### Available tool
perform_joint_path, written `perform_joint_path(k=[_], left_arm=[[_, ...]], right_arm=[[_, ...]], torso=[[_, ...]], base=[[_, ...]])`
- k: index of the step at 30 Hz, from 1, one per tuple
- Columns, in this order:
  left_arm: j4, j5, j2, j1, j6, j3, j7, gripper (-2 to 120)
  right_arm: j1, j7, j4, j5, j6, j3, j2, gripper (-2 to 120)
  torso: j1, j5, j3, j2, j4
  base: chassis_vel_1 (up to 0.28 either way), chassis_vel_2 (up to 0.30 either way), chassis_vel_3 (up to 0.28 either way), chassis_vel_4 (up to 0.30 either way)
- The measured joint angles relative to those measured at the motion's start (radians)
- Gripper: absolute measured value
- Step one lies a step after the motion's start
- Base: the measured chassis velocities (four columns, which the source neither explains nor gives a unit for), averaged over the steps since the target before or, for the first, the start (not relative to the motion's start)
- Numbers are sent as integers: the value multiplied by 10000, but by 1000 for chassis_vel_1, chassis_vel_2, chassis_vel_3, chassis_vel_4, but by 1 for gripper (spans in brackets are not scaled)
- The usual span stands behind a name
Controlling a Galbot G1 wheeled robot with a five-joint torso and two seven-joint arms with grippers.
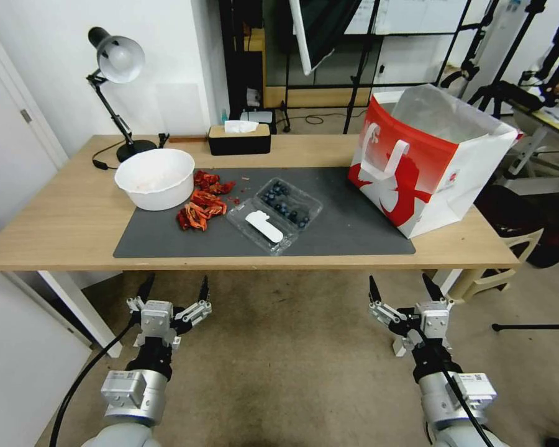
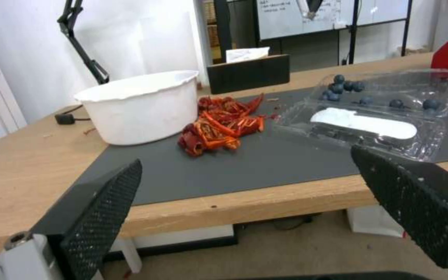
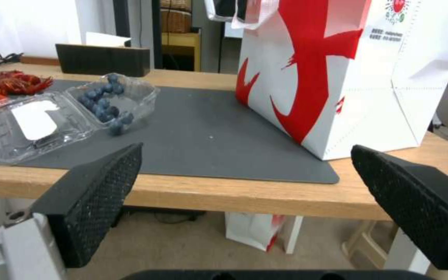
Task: Close the takeout container lid, then place the container into the takeout bag.
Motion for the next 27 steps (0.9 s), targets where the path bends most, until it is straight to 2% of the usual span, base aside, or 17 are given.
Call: perform_joint_path(k=[16, 17, 18, 19, 21, 22, 24, 25, 26, 27], left_arm=[[-7, -74, 3, -16, 66, 14, -7, 100], [-37, -207, 6, -47, 207, 47, -34, 100], [-139, -587, 24, -146, 606, 164, -120, 100], [-139, -587, 24, -146, 606, 164, -120, 100], [-384, -1476, 73, -386, 1533, 441, -323, 100], [-384, -1476, 73, -386, 1533, 441, -323, 100], [-517, -1967, 96, -518, 2053, 599, -437, 100], [-650, -2523, 122, -685, 2575, 757, -537, 100], [-650, -2523, 122, -685, 2575, 757, -537, 100], [-650, -2702, 132, -795, 2647, 741, -553, 100]], right_arm=[[84, -117, -13, -36, -182, -64, 0, 100], [107, -154, -20, -44, -231, -100, 2, 100], [192, -271, -41, -95, -436, -143, 1, 100], [192, -271, -41, -95, -436, -143, 1, 100], [525, -786, -169, -320, -1226, -449, 25, 100], [525, -786, -169, -320, -1226, -449, 25, 100], [749, -1119, -252, -467, -1741, -640, 42, 100], [1022, -1477, -343, -614, -2284, -860, 67, 100], [1022, -1477, -343, -614, -2284, -860, 67, 100], [1125, -1618, -347, -688, -2490, -875, 67, 100]], torso=[[0, -3, 0, 0, -3], [0, 6, 0, 0, 4], [0, -6, 0, 0, 0], [0, -6, 0, 0, 0], [-1, 3, 0, 0, -1], [-1, 3, 0, 0, -1], [0, -2, 0, 0, 0], [0, 10, 1, -1, 5], [0, 10, 1, -1, 5], [0, -11, 1, 0, -2]], base=[[0, 0, 0, 0], [0, 0, 0, 0], [0, 0, 0, 0], [0, 0, 0, 0], [0, 0, 0, 0], [0, 0, 0, 0], [0, 0, 0, 0], [0, 0, 0, 0], [0, 0, 0, 0], [0, 0, 0, 0]])
